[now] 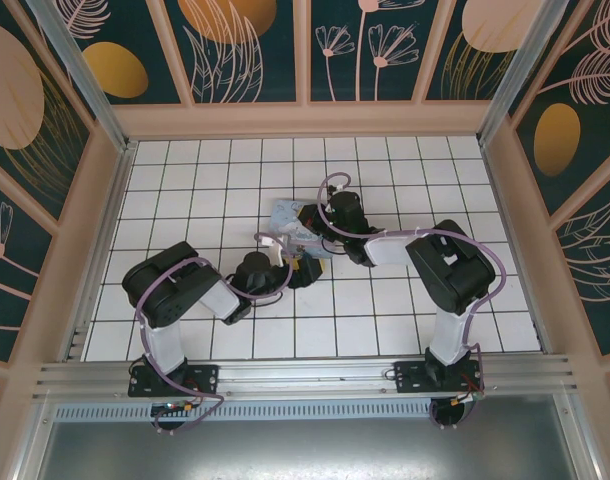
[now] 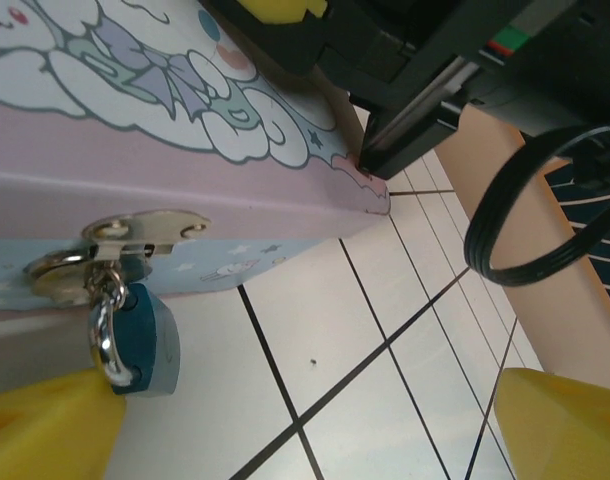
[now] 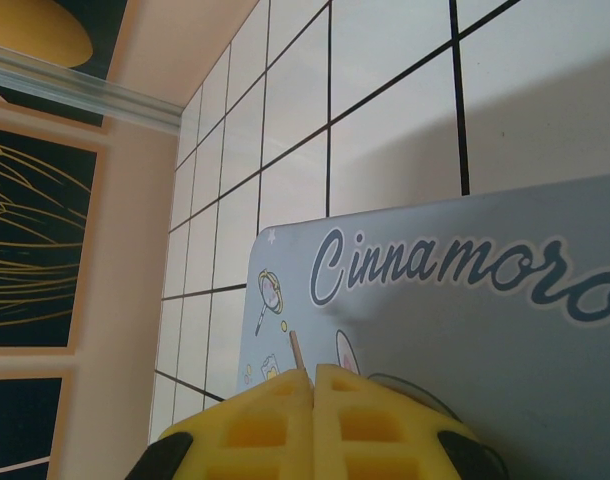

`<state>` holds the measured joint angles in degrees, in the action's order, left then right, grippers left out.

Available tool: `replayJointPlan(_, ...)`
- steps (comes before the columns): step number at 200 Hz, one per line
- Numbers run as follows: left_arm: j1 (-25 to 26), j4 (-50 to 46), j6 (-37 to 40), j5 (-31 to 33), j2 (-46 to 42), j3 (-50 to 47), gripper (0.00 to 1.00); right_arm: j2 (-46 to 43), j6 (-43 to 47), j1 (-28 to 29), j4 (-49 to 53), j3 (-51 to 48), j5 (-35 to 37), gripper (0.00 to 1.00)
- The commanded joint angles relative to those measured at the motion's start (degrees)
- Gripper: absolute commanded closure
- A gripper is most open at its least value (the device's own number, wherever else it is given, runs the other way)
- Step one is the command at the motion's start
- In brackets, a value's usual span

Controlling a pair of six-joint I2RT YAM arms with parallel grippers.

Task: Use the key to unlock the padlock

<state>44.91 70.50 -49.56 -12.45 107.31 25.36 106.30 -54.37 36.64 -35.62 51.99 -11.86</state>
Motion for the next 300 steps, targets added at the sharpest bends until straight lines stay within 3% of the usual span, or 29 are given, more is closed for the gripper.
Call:
replayJointPlan(1, -0.07, -4.52, -1.94, 2.25, 2.37, 0.45, 0.07, 1.95, -0.75, 1.16, 3.37, -0.79, -0.27, 1.0)
replayJointPlan(56, -0.44, -6.74, -2.45, 5.83, 2.73, 0.51, 0.2, 1.99, -0.75, 1.15, 3.19, -0.67, -0.36, 1.0)
replayJointPlan(104, -0.7, -1.74, -4.06, 3.18, 4.54, 0.55, 0.15, 2.17, -0.75, 1.24, 3.12, -0.66, -0.45, 1.0)
replayJointPlan(138, -0.74, -2.79, -4.52, 3.65, 6.02, 1.26, 0.17, 2.04, -0.94, 1.24, 3.1, -0.66, -0.41, 1.0)
replayJointPlan(206, -0.74, -4.26, -5.86, 8.43, 5.15, -0.48, 0.48, 2.37, -1.13, 1.24, 2.97, -0.53, -0.45, 1.0)
replayJointPlan(300, -0.75, -9.32, -5.69, 10.98, 4.62, 1.31, 0.65, 2.87, -1.55, 1.33, 2.81, -0.22, -0.8, 1.0)
